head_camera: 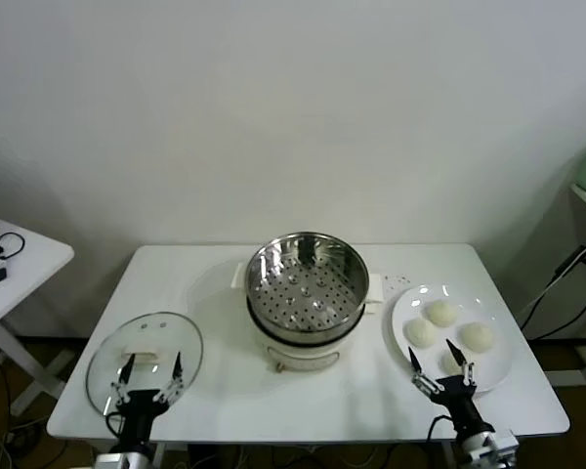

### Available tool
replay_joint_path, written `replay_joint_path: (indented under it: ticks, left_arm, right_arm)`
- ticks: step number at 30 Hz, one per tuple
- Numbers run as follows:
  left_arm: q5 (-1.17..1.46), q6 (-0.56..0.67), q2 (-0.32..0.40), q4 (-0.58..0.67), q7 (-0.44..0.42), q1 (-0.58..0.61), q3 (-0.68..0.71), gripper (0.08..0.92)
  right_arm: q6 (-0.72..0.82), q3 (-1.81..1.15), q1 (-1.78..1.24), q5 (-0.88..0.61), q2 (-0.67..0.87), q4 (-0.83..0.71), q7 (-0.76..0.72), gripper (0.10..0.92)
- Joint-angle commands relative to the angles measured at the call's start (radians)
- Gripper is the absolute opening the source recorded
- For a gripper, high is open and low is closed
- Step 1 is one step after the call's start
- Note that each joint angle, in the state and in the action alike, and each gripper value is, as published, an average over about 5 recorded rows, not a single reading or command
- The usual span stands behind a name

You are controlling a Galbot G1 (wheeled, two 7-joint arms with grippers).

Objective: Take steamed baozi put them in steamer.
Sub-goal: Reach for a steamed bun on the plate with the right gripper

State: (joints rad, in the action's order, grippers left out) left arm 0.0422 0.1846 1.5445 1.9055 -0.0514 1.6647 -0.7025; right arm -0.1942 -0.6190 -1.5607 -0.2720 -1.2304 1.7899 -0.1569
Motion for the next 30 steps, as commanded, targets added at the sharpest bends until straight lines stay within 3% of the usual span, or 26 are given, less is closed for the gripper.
replay_joint_path:
  ticks: [1,11,19,23,30]
  left_arm:
    - [-0.002,0.007,-0.001,0.0,0.001,0.0,-0.003,0.823]
    - [-0.004,0.007,-0.016,0.011,0.0,-0.009,-0.016,0.823]
    - [-0.006,-0.002,-0.016,0.01,0.001,-0.014,0.004,0.823]
    - [-0.009,-0.013,-0.018,0.004,0.002,-0.022,0.01,0.823]
    - [-0.01,-0.029,-0.03,-0.002,0.003,-0.031,0.006,0.823]
  right_arm:
    - [0.014,-0.05,0.078,0.002,0.086,-0.022,-0.047,0.823]
    - [0.105,-0.025,0.347,-0.004,0.518,-0.214,-0.315,0.823]
    - [0.142,0.257,0.649,0.017,0.793,-0.442,-0.691,0.823]
    - [0.126,0.505,0.929,0.13,0.833,-0.567,-0.891,0.823]
    - [0.089,1.034,1.47,0.252,0.747,-0.786,-1.04,0.823]
